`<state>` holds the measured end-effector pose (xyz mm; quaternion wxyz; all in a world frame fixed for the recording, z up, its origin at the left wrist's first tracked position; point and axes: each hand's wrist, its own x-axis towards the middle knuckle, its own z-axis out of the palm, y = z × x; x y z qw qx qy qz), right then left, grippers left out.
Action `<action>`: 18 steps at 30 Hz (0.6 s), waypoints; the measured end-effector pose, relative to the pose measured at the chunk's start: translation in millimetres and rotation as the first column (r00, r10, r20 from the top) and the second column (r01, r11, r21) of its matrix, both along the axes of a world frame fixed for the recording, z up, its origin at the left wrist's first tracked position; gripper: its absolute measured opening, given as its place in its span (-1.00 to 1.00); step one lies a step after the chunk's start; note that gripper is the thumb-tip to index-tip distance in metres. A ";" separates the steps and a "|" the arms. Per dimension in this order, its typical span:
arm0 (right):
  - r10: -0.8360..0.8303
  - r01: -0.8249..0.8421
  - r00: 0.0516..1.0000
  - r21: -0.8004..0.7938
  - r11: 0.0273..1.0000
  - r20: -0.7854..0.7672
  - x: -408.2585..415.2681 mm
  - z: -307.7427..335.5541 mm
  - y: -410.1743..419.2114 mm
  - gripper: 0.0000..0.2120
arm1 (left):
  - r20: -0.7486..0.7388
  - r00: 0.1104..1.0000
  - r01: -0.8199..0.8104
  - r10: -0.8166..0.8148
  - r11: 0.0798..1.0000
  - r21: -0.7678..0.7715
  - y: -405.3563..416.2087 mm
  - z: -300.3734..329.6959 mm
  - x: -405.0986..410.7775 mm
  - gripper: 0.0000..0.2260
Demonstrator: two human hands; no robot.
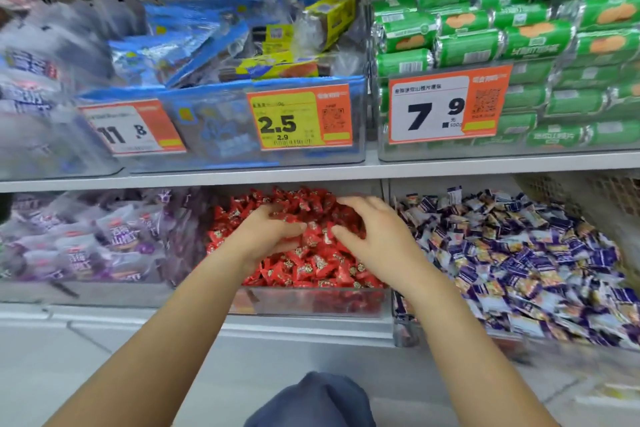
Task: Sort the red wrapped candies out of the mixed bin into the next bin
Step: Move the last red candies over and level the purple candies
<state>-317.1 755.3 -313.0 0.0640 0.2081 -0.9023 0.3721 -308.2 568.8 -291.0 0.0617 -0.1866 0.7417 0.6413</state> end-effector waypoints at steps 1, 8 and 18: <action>-0.023 0.023 1.000 -0.015 1.000 0.004 -0.3 0.8 8.9 -0.60 | -0.011 1.000 -0.005 0.005 1.000 -0.024 -4.7 -1.7 0.0 -0.44; -0.186 0.185 0.979 0.030 0.982 0.081 8.5 -5.9 64.4 -0.63 | 0.005 0.912 0.247 -0.411 0.539 -0.805 20.3 -18.1 12.9 -0.49; -0.076 0.030 0.963 0.178 0.984 0.257 29.5 -23.8 60.8 -0.50 | 0.330 0.853 0.397 -0.404 0.091 -0.913 22.4 -67.4 -43.3 -0.42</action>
